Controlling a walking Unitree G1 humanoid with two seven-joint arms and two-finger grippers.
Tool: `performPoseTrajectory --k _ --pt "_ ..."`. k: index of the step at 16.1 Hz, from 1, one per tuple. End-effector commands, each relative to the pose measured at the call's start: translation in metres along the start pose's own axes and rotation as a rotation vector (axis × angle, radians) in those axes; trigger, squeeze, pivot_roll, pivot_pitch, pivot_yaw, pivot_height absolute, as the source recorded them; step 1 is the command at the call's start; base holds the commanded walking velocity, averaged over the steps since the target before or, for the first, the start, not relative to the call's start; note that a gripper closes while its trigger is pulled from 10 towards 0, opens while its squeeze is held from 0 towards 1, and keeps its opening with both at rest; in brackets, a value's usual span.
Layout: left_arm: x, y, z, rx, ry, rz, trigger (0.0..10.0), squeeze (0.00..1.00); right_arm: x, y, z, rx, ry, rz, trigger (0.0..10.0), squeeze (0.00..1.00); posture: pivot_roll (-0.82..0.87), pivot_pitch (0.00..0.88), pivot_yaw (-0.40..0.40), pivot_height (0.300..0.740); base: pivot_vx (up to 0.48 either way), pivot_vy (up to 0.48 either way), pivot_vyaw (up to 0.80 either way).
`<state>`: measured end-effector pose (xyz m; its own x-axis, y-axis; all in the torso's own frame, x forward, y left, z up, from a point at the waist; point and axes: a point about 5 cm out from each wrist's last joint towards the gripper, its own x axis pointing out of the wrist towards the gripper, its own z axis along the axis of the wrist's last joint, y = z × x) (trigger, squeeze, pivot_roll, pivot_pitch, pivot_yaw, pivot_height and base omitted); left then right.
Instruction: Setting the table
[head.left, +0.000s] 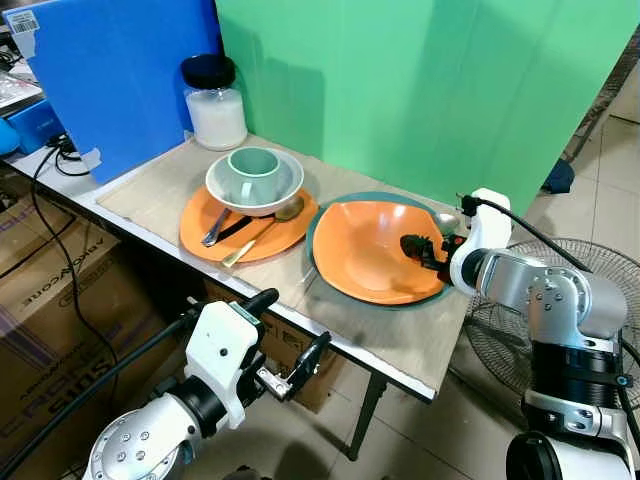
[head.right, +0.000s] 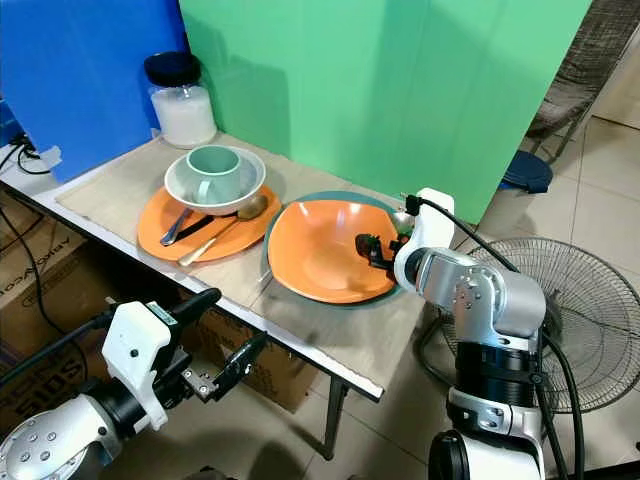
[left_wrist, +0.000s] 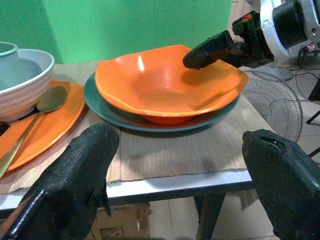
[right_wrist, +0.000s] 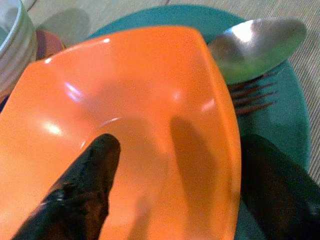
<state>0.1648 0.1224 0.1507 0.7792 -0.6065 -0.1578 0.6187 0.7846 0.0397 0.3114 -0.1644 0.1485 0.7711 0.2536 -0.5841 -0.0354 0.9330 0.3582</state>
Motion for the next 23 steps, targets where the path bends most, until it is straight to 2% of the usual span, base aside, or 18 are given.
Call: performPoseTrajectory --k 1,5,14,23 --pt "0.000 -0.003 0.004 0.009 -0.011 -0.019 10.0 0.00 0.000 0.002 0.002 0.009 0.008 0.018 0.0 0.00 0.00 0.033 -0.013 0.740 0.000 0.000 0.00" --pt "-0.001 -0.007 0.004 -0.019 -0.008 -0.057 10.0 0.00 0.002 0.002 -0.006 0.067 0.068 0.040 0.0 0.00 0.00 0.039 -0.017 0.740 0.000 0.000 0.00" --pt "-0.002 -0.008 0.004 -0.025 -0.002 -0.064 10.0 0.00 0.007 0.003 -0.015 0.227 0.174 0.093 0.0 0.00 0.00 0.043 -0.019 0.740 0.000 0.000 0.00" --pt "-0.002 -0.006 0.005 -0.019 -0.005 -0.060 10.0 0.00 0.008 0.004 -0.014 0.290 0.190 0.107 0.0 0.00 0.00 0.041 -0.017 0.740 0.000 0.000 0.00"
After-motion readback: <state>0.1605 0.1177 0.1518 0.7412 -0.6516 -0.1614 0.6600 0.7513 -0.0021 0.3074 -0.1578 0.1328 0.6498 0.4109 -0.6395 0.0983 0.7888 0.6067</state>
